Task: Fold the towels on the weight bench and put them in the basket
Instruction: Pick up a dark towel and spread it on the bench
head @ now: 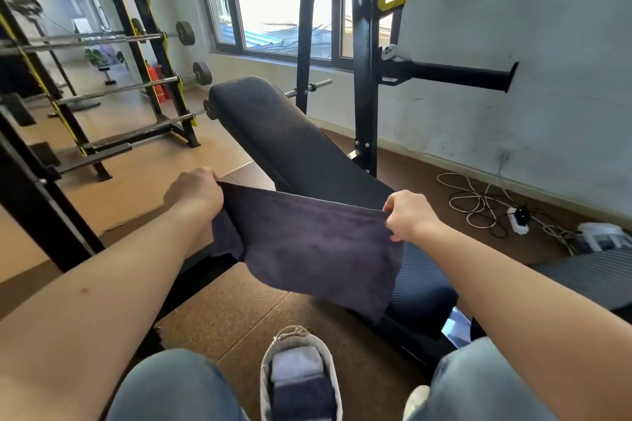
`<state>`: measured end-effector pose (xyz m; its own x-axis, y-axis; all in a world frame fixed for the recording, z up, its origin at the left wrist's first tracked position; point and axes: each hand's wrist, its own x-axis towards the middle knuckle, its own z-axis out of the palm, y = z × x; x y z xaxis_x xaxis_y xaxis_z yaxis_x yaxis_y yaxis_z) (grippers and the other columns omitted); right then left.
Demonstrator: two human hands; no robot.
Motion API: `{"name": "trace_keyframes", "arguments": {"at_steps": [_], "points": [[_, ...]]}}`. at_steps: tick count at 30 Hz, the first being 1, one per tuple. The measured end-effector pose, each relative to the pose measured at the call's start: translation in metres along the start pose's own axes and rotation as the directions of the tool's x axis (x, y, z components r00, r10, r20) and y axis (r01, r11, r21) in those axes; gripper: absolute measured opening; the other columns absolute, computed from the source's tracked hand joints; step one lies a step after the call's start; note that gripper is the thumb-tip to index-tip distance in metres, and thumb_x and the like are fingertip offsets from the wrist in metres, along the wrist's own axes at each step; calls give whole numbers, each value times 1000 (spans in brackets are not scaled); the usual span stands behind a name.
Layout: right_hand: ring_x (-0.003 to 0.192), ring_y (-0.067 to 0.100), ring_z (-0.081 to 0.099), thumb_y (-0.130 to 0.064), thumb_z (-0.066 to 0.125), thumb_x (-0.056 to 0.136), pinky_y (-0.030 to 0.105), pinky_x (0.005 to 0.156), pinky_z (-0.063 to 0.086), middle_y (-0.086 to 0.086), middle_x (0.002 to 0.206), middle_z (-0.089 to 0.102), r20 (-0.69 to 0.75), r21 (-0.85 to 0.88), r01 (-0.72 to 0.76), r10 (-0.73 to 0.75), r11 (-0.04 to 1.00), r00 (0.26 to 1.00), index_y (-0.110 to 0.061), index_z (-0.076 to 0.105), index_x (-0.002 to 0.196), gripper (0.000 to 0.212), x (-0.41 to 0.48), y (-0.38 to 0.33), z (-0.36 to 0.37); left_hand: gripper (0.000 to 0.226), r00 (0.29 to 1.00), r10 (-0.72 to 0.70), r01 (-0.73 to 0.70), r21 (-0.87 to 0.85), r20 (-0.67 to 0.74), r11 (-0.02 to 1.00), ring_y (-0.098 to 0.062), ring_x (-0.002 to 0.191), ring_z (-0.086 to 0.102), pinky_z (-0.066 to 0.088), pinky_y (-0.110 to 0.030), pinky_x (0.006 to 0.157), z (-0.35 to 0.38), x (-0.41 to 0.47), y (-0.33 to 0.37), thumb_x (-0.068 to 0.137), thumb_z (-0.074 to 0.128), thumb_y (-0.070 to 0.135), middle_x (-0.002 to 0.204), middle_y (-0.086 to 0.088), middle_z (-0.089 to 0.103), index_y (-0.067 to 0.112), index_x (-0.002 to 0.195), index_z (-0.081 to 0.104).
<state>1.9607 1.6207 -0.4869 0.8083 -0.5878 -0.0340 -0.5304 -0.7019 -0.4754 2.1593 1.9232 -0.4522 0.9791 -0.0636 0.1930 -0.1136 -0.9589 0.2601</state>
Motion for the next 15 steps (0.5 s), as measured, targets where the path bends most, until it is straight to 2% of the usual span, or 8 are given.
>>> {"name": "trace_keyframes", "arguments": {"at_steps": [2,5,7,10,11,12,14,15], "points": [[77,29,72,2,57,82,39,74,63,9,93,72,-31,12,3,-2,1000,1000,-27,66,77,31,3,2,1,29,994,-80,85,-65,72,994,-32,97,64,52,-38,73,-2,2,-4,92,69,19,111,-12,68,18,120,67],[77,25,71,8,60,81,35,70,63,8,91,73,-23,4,-8,8,1000,1000,-24,71,78,34,3,4,-1,40,954,-217,270,-281,208,921,-31,102,66,58,-36,84,-3,3,-9,78,85,6,113,-11,69,10,115,70],[68,21,71,11,61,82,34,62,63,6,88,72,-21,17,-26,26,1000,999,-21,75,82,34,1,4,-4,26,896,-285,432,-529,339,730,-25,100,65,58,-31,85,-5,-2,-14,88,75,1,111,-8,66,5,112,67],[60,17,69,10,60,85,25,52,55,5,85,70,-29,22,-47,48,999,998,-20,74,80,34,-7,3,-11,22,845,-309,532,-746,437,401,-32,86,67,61,-33,53,-6,-6,-25,100,52,-5,113,-14,65,4,114,67],[63,17,69,10,60,85,26,55,55,5,86,70,-33,23,-48,49,999,998,-22,73,76,35,-9,3,-12,24,848,-353,520,-752,397,405,-34,85,68,60,-35,49,-7,-10,-29,100,51,-5,111,-15,64,7,108,69],[68,18,69,10,61,84,27,60,57,6,88,71,-36,19,-43,44,999,998,-24,71,73,37,-12,3,-14,25,873,-389,467,-735,296,491,-36,89,68,63,-39,55,-7,-14,-31,100,52,-3,112,-15,65,12,103,71],[80,23,67,7,60,84,30,69,55,6,93,72,-54,11,-27,28,1000,998,-27,70,70,38,-16,3,-15,25,946,-318,287,-586,53,758,-35,105,66,61,-42,84,-10,-21,-31,100,55,5,118,-11,69,19,103,75],[85,25,65,3,58,85,30,71,53,7,96,72,-56,12,-24,24,1000,998,-27,71,71,37,-20,3,-16,25,965,-260,203,-526,-36,826,-34,111,64,56,-39,93,-12,-26,-31,101,54,9,119,-10,69,19,108,75]]}}
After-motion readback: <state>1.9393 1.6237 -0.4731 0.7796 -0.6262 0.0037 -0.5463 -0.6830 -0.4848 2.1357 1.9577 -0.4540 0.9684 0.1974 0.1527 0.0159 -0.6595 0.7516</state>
